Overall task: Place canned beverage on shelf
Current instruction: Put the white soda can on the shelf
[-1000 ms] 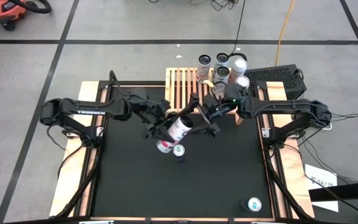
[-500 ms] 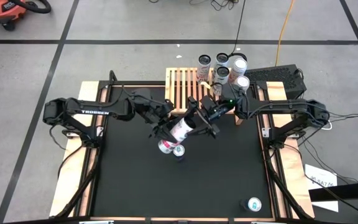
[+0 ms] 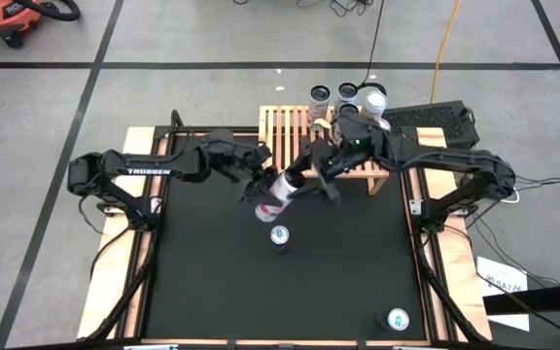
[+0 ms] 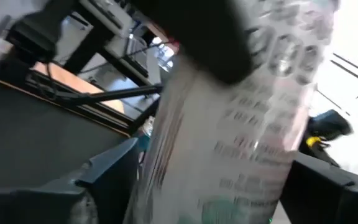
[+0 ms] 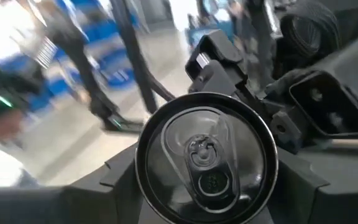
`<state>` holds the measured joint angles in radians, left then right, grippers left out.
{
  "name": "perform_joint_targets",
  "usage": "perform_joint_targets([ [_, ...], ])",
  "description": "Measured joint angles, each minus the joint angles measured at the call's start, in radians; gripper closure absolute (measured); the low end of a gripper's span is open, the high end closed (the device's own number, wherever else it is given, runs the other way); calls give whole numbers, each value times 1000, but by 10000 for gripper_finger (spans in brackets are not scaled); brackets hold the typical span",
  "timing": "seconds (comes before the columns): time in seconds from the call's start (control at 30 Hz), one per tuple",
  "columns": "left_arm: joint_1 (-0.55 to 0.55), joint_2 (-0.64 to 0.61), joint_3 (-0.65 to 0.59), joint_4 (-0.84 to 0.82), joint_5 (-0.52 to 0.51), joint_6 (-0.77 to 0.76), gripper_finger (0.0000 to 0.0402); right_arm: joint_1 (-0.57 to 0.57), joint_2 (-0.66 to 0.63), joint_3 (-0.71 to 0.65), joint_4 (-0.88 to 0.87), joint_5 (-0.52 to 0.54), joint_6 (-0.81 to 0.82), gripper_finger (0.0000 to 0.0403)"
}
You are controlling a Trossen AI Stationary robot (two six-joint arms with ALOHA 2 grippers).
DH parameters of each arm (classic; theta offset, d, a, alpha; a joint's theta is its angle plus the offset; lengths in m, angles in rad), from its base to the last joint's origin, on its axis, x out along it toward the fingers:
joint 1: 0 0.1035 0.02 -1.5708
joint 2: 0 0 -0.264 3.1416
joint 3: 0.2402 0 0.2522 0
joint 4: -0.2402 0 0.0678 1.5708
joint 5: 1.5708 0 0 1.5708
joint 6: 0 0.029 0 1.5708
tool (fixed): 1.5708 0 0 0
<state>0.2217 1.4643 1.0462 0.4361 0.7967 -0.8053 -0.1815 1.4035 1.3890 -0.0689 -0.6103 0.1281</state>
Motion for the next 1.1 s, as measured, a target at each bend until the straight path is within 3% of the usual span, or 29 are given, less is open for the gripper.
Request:
perform_joint_targets([
  [0.13,48,0,0,-13,6,9,37,-18,29,162,-262,87,-115,165],
  [0.4,146,-4,4,-116,-69,99,29,-88,37,271,-449,182,-127,164],
  [0.63,179,-5,2,-205,-174,226,29,-136,36,294,-487,206,-89,164],
  [0.97,185,0,-3,-271,-182,423,29,-205,28,390,-528,187,-94,164],
  [1.1,208,0,-3,-390,-312,487,29,-276,28,421,-584,195,-97,164],
])
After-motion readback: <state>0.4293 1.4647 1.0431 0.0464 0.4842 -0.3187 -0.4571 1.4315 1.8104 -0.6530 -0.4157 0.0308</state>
